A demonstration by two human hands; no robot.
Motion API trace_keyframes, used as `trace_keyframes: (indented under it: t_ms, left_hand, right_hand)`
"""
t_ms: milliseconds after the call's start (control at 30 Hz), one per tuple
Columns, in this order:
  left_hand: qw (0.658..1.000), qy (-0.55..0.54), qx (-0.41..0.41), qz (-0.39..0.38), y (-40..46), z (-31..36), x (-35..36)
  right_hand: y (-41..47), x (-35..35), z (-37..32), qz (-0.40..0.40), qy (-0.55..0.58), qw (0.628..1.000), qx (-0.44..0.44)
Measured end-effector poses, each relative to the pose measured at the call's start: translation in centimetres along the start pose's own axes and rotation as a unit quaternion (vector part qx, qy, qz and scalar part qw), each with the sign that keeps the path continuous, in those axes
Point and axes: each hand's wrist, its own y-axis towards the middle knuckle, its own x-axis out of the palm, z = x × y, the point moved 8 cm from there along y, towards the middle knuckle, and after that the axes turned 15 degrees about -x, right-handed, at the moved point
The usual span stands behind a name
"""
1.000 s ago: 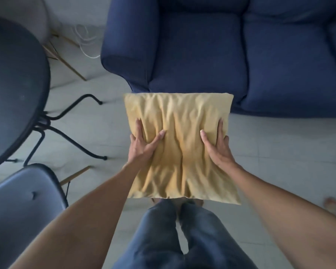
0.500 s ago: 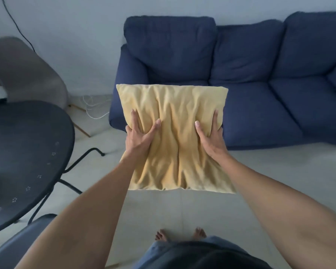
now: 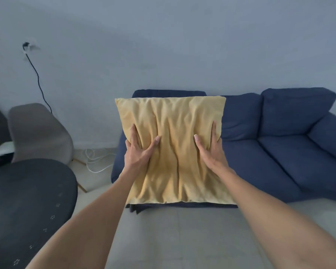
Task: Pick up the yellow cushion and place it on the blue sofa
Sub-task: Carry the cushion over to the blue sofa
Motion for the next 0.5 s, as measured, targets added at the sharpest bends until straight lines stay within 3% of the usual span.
trace_keyframes:
  t_ms: [500]
  left_hand:
    - [0.999, -0.022, 0.025, 0.014, 13.6, 8.2, 3.2]
  right_hand:
    - [15.4, 0.3, 1.9, 0.057, 0.015, 0.997, -0.055]
